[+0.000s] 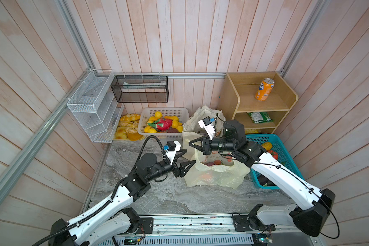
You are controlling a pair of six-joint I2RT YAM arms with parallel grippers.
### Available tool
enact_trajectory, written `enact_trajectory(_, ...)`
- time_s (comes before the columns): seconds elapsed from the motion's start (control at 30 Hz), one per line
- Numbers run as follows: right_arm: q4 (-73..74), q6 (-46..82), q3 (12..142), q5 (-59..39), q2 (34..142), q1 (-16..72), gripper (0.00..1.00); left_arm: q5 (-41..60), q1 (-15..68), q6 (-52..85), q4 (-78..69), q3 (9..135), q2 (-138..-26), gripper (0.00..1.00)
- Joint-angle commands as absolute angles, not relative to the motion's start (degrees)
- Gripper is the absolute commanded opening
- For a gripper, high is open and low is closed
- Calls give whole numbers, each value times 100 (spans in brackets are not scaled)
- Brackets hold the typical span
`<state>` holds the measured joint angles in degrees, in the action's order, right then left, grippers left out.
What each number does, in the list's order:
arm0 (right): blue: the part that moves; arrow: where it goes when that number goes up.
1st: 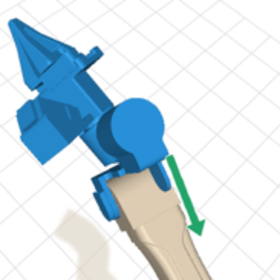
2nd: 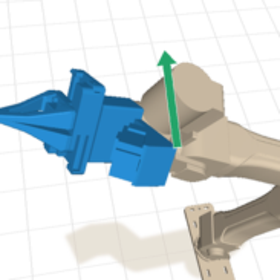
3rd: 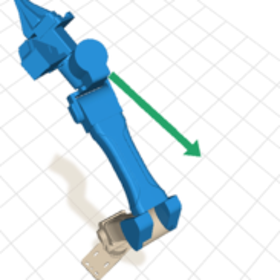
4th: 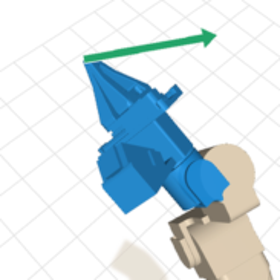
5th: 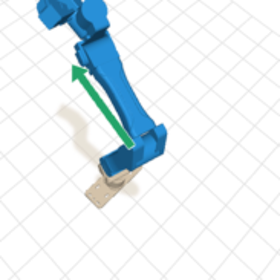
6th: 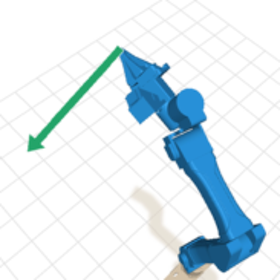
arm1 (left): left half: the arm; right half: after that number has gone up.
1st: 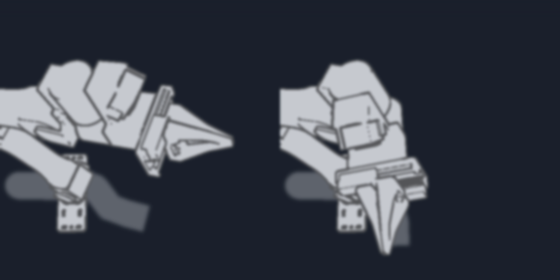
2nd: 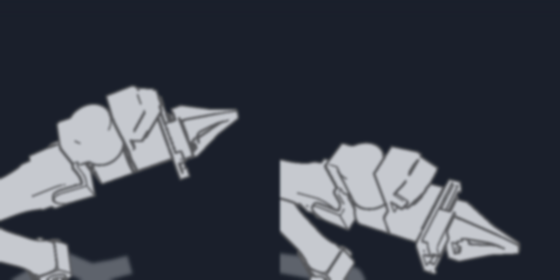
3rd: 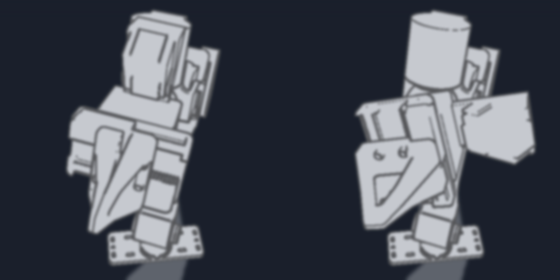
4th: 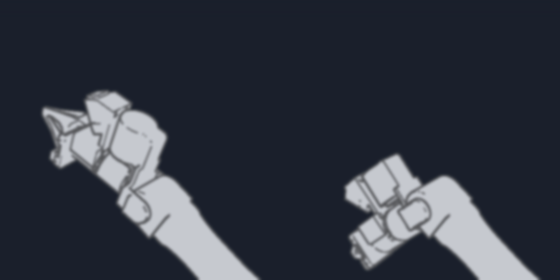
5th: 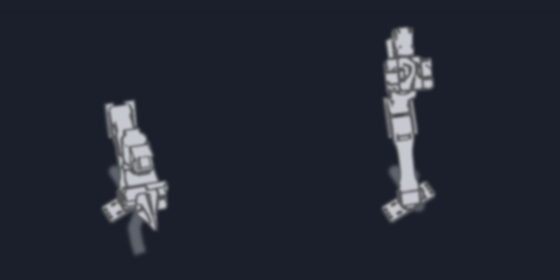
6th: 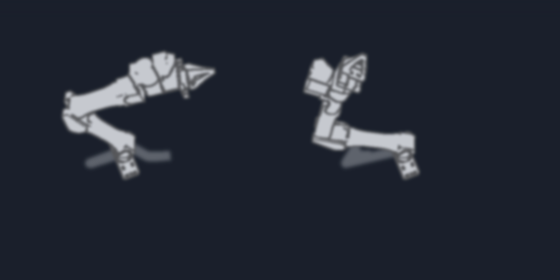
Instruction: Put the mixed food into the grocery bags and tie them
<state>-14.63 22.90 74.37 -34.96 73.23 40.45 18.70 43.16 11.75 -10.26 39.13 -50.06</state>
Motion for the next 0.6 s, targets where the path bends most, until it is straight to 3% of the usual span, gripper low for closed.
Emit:
enact_trajectory(0.0,-1382,2060,7331,-3224,6837,4034,0,1243,4317,1095,-1132,3784,-4768,88)
enact_trajectory(0.2,-827,2197,6626,-3033,6076,4034,0,1215,4300,713,-1229,4251,-5274,95)
enact_trajectory(0.57,-590,2361,6215,-2879,5837,4034,0,2916,4293,266,-1684,5031,-6169,99)
